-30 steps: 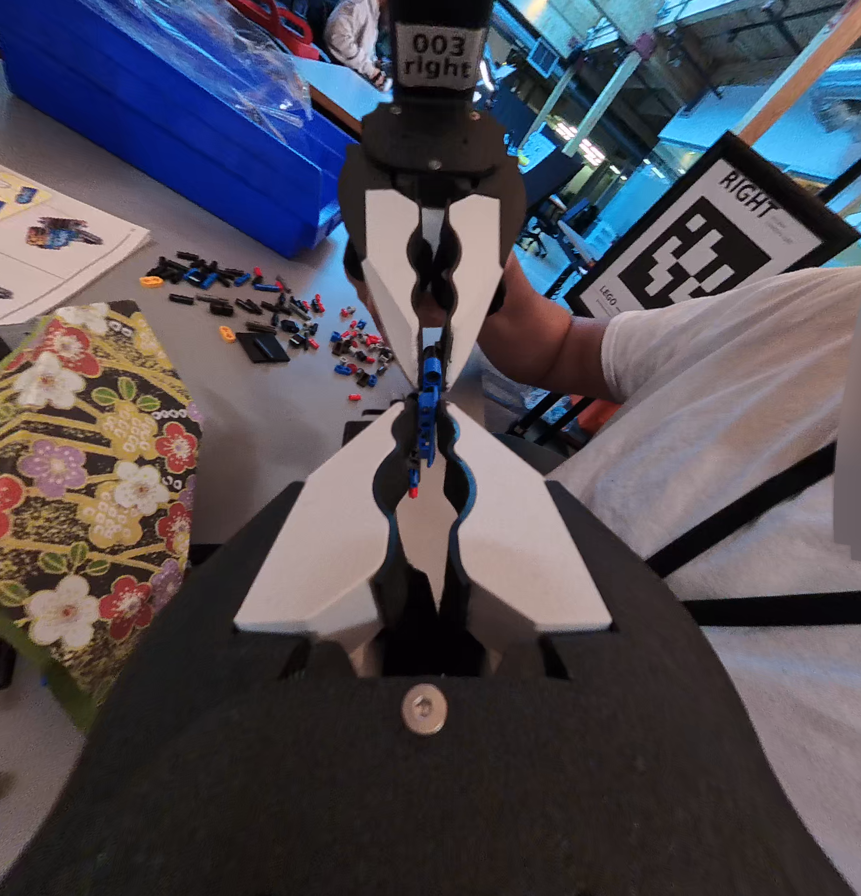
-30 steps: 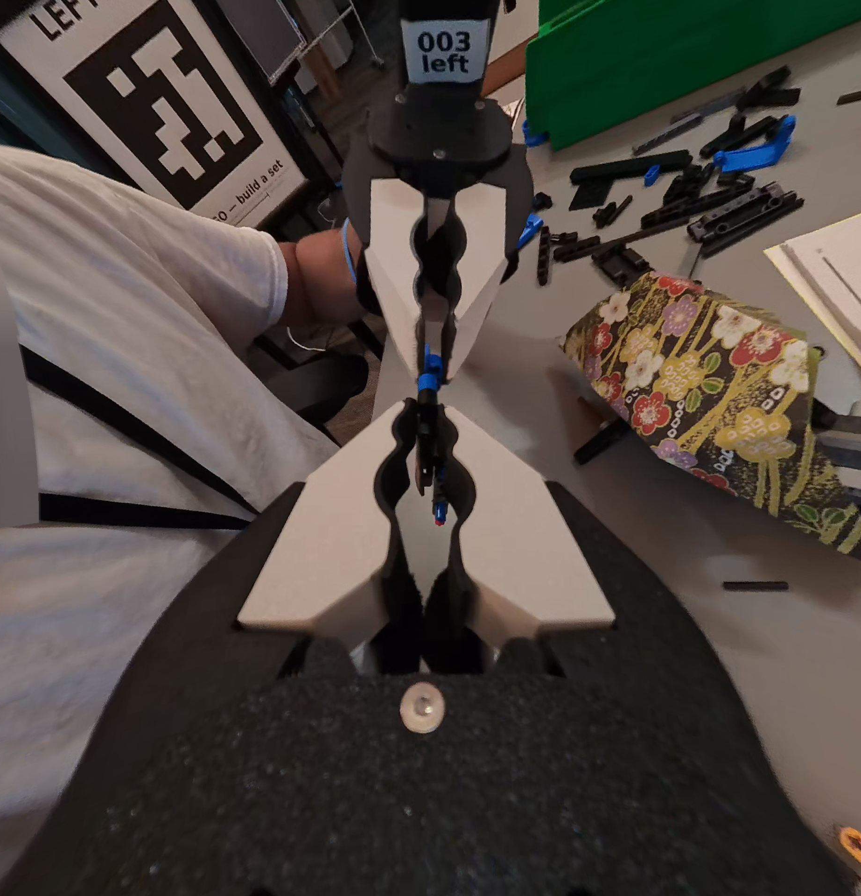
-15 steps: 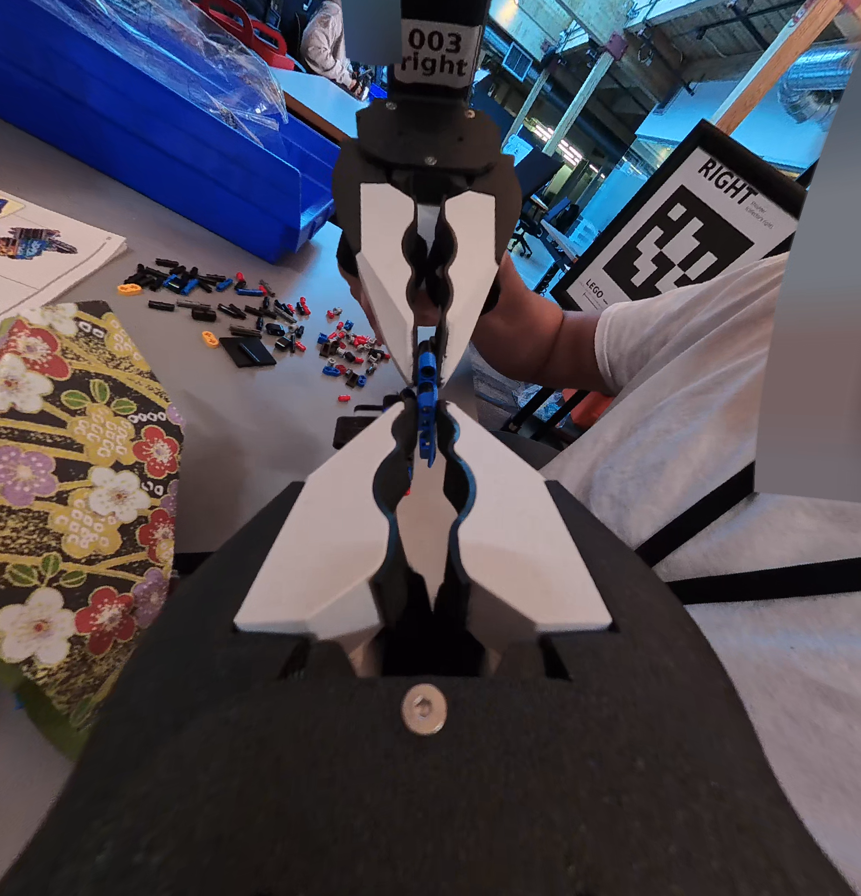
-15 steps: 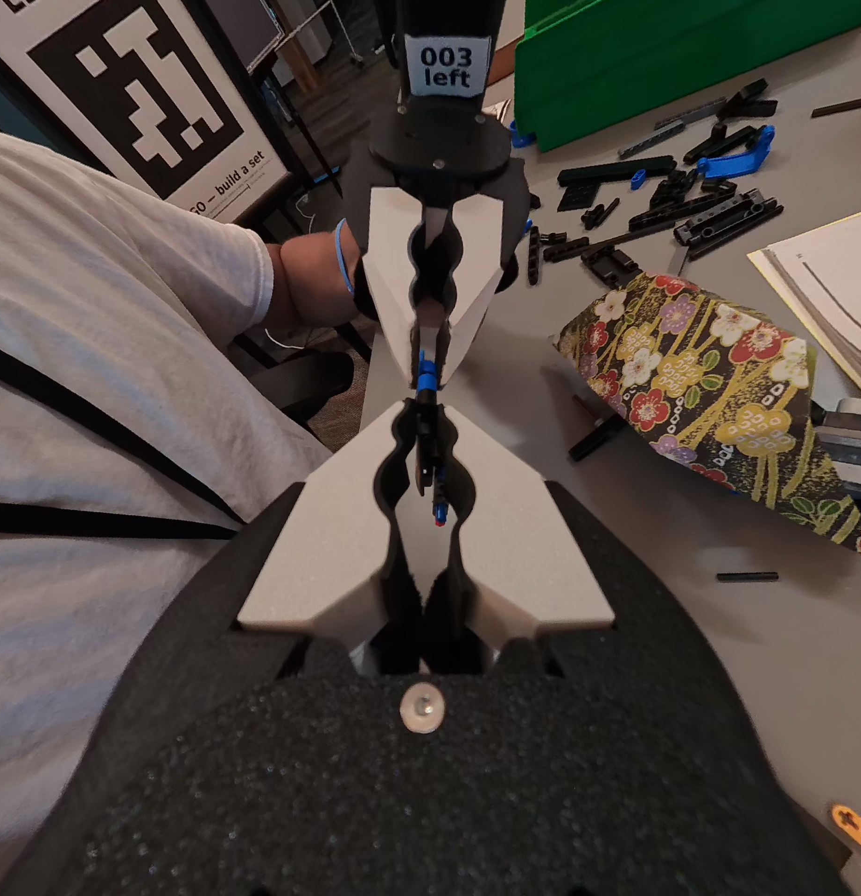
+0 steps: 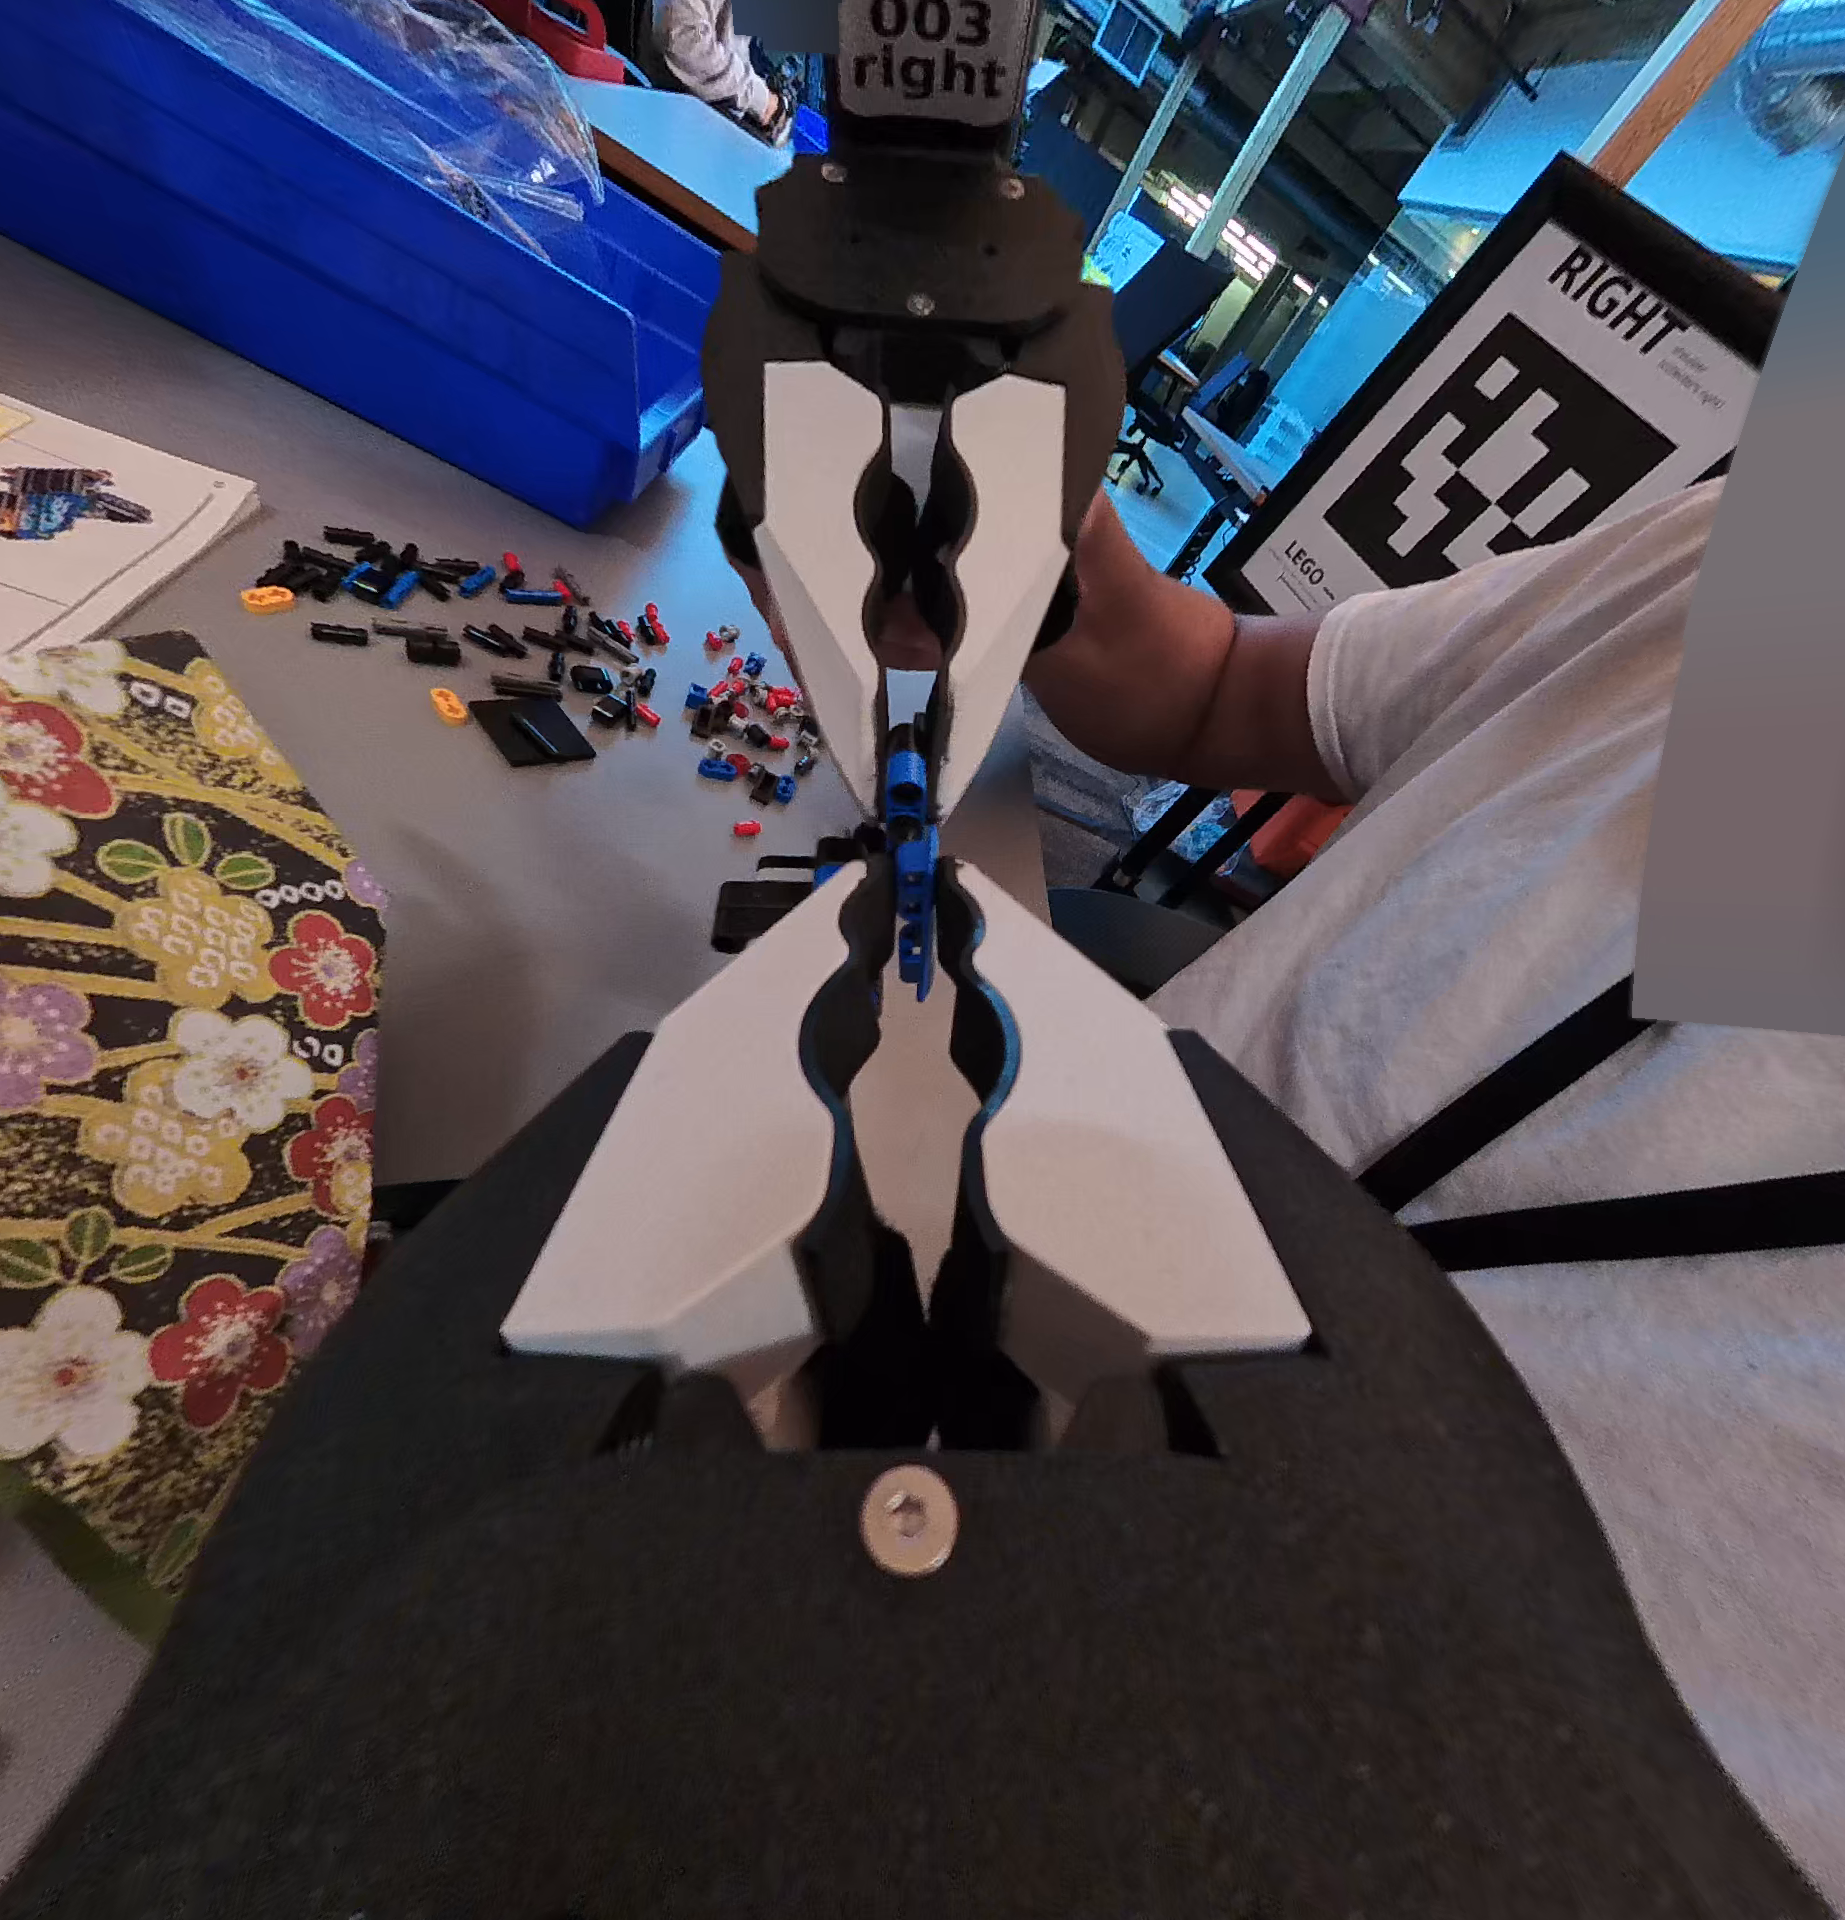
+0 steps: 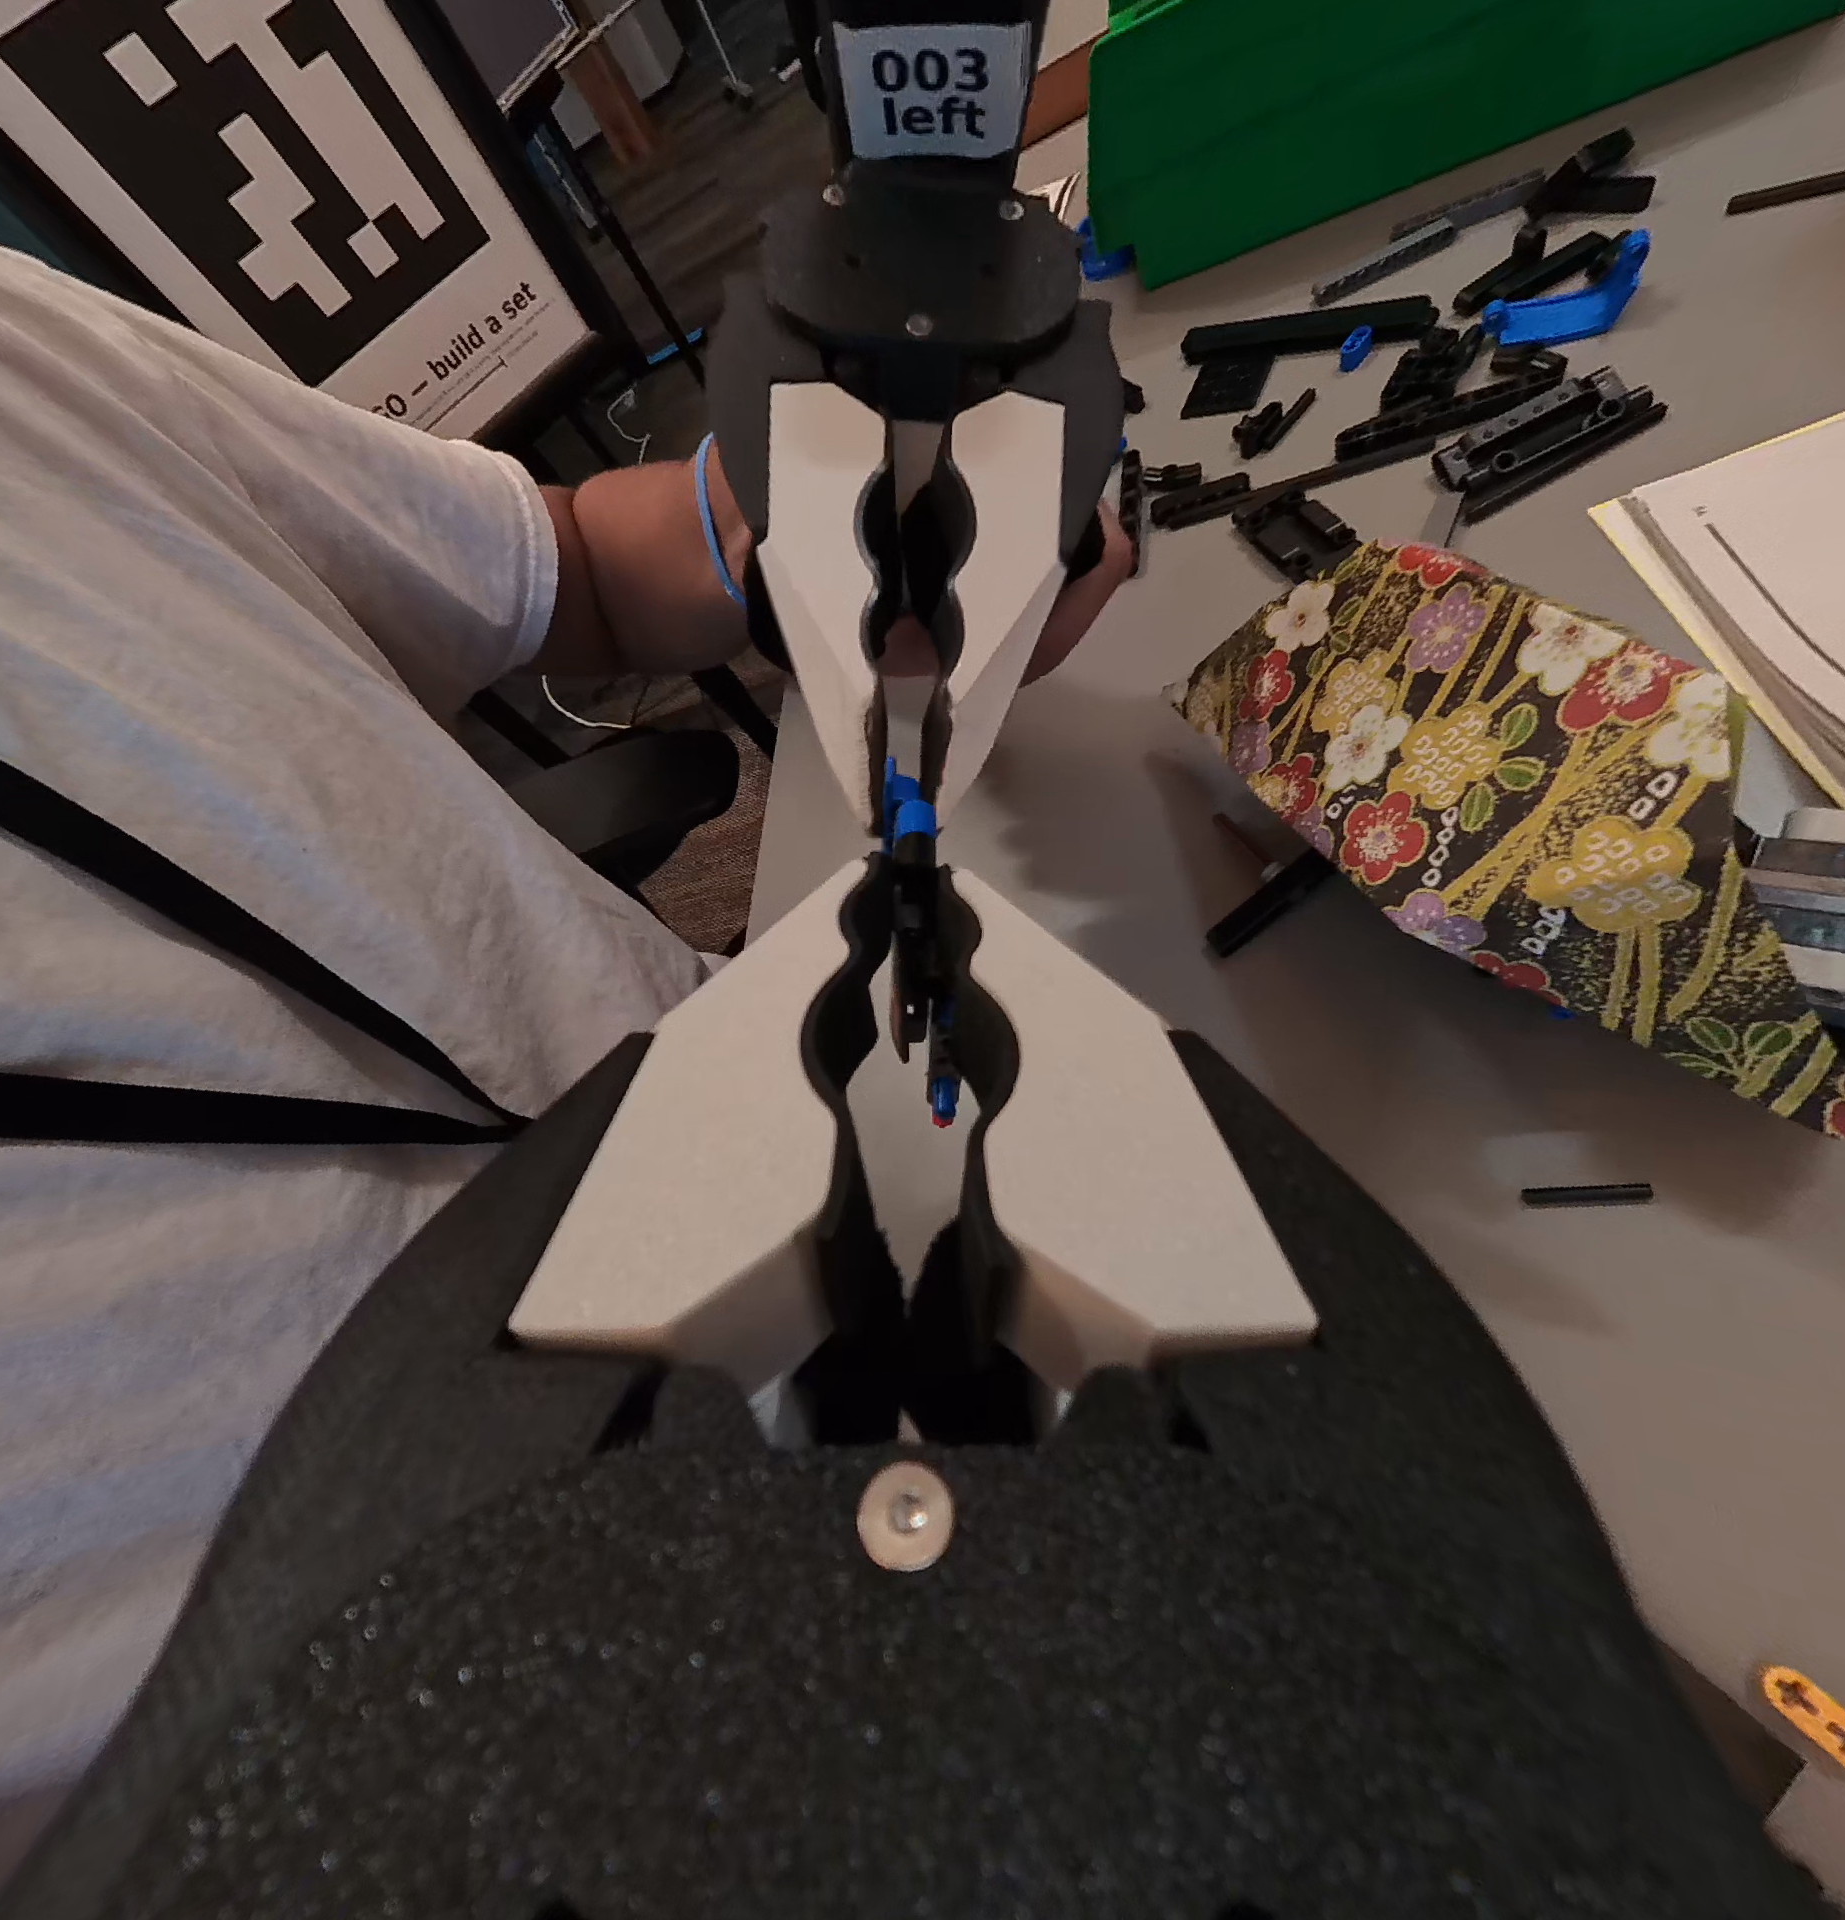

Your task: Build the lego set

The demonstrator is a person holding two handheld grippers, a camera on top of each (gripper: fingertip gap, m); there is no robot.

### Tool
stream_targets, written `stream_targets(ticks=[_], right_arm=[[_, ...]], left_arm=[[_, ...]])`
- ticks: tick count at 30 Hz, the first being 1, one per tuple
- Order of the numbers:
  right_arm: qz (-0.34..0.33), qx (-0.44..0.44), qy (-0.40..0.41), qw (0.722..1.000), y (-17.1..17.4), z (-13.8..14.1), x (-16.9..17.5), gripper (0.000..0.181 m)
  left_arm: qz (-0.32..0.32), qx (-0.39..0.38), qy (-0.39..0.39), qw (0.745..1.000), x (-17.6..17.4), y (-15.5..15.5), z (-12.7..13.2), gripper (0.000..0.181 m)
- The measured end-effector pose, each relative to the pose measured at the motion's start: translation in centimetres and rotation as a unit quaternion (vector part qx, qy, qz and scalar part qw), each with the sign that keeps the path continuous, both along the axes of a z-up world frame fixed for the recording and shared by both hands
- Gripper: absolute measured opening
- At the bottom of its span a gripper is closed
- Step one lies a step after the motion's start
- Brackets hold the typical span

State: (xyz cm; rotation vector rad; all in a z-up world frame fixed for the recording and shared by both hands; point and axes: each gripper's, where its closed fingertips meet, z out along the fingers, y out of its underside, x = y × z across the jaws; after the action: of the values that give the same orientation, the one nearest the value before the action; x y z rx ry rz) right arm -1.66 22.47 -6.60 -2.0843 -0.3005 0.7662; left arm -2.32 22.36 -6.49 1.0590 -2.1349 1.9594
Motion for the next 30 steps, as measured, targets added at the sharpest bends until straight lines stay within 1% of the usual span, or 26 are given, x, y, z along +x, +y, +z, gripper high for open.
stream_targets(ticks=[6,12,17,23,27,30], right_arm=[[-0.003,0.002,-0.012,1.0,0.0,0.0,0.0,0.006],[-0.014,-0.003,0.004,1.0,0.0,-0.2,0.3,0.006],[-0.028,-0.006,0.039,0.999,0.0,-0.7,0.7,0.006],[-0.042,0.01,0.071,0.997,-0.1,-0.8,0.7,0.006],[-0.056,0.011,0.1,0.993,-0.1,-1.1,0.9,0.006],[-0.069,0.016,0.123,0.99,0.0,-1.1,1.1,0.006]], left_arm=[[-0.001,0.0,0.006,1.0,0.2,-0.1,-0.3,0.006],[0.01,-0.006,0.006,1.0,0.5,0.0,-0.5,0.005],[0.015,-0.054,0.038,0.998,1.0,-0.1,-0.8,0.005],[0.007,-0.128,0.087,0.988,1.0,-0.2,-0.8,0.005],[0.018,-0.12,0.085,0.989,1.3,-0.2,-1.1,0.005],[0.028,-0.133,0.093,0.986,1.5,-0.1,-1.0,0.005]])
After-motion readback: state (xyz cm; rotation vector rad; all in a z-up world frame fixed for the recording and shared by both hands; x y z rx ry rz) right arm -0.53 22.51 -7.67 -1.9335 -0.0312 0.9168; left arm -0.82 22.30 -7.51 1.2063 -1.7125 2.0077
